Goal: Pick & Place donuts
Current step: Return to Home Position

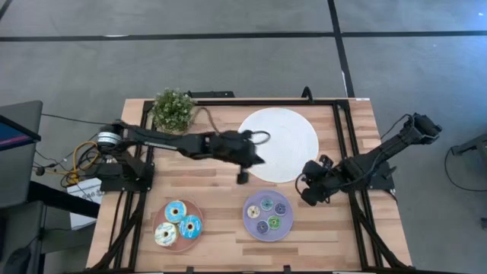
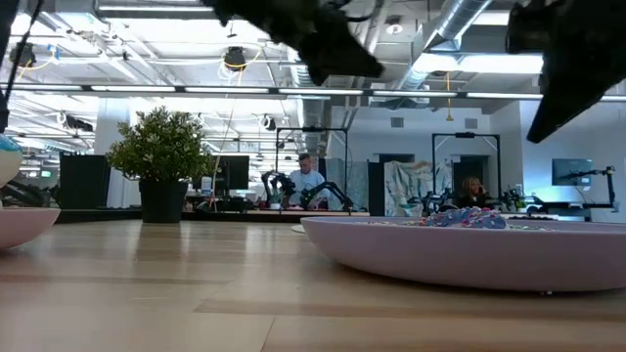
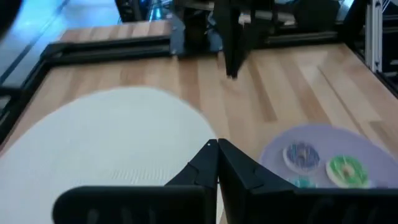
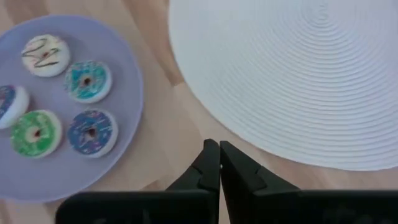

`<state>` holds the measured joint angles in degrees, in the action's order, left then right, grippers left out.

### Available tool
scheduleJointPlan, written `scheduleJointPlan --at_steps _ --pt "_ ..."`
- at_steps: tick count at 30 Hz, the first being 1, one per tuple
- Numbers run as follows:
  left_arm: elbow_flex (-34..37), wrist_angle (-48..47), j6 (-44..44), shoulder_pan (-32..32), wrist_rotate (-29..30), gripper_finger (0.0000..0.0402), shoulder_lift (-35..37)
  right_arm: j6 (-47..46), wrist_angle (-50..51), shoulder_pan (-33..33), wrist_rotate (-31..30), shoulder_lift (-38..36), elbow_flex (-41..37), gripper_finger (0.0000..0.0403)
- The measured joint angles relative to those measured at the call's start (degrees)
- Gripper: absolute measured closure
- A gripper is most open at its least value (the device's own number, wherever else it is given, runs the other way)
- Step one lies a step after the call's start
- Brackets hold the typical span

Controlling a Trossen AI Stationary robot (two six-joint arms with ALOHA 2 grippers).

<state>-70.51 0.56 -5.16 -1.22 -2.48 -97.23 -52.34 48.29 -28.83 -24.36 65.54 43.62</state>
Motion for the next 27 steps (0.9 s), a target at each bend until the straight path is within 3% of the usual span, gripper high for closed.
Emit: scheduleJointPlan --at_steps 7,13,17,27 --pt "24.4 15.8 4.2 -2.8 1.8 0.0401 19.2 2.3 -1.9 7.5 0.0 0.0 0.0 0.0402" --pt "42.9 29.1 6.1 1.0 7.5 0.0402 33.9 8.2 -7.9 14.4 0.3 0.0 0.0 0.0402" --pt "49.8 30.4 7.4 4.0 10.7 0.0401 41.1 11.8 -12.6 18.7 1.5 0.0 0.0 0.0402" --pt "64.2 39.8 10.2 5.1 9.7 0.0401 57.2 18.0 -22.1 28.1 8.7 0.0 0.0 0.0403"
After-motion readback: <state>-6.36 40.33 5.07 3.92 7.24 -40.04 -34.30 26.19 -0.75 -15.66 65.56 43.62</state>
